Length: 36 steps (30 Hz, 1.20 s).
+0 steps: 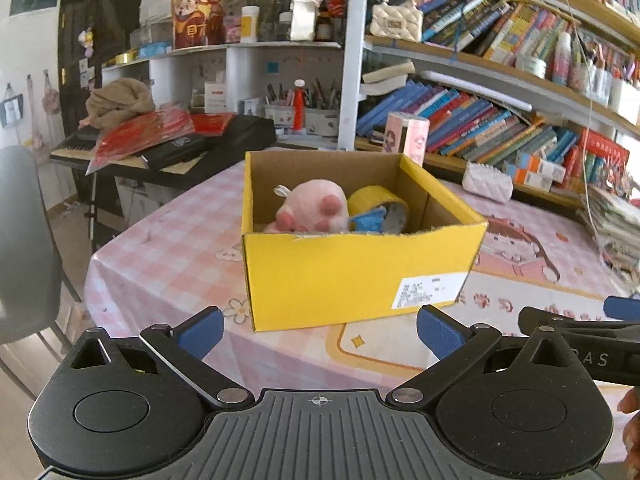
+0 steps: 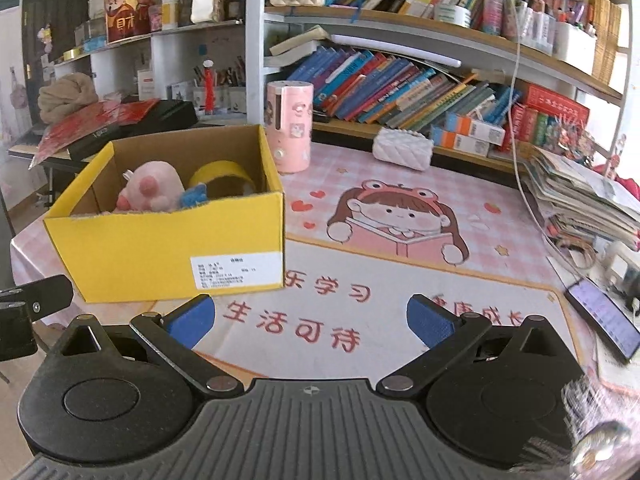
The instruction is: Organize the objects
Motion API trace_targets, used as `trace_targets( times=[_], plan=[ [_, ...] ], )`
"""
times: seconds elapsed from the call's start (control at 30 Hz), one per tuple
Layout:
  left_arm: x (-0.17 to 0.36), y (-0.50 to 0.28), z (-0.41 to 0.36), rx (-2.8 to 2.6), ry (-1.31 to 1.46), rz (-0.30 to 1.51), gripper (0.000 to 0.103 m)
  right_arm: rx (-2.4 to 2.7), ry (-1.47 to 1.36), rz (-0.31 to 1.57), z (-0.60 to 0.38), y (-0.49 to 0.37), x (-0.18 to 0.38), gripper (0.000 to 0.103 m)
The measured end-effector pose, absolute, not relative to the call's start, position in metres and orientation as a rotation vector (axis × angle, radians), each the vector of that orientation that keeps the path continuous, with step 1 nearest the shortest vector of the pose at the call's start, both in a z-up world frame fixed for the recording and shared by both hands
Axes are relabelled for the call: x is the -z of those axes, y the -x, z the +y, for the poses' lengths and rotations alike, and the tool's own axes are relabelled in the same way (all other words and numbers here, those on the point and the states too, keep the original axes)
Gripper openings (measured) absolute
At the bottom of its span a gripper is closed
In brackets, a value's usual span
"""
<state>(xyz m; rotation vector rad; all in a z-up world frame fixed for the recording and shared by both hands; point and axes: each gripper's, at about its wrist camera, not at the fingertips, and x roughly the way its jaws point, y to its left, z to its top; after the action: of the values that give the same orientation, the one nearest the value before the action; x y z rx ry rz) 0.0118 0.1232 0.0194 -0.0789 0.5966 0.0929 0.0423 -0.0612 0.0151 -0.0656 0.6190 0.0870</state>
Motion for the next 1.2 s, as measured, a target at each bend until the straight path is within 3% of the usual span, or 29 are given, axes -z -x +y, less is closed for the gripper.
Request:
trace_targets(
  times=[1.2],
  plan=[
    [-0.005, -0.007, 0.012, 0.010, -0.166, 0.645, 0.103, 0.341, -0.016, 0.648, -0.128, 0.020, 0.002, 0.103]
  ],
)
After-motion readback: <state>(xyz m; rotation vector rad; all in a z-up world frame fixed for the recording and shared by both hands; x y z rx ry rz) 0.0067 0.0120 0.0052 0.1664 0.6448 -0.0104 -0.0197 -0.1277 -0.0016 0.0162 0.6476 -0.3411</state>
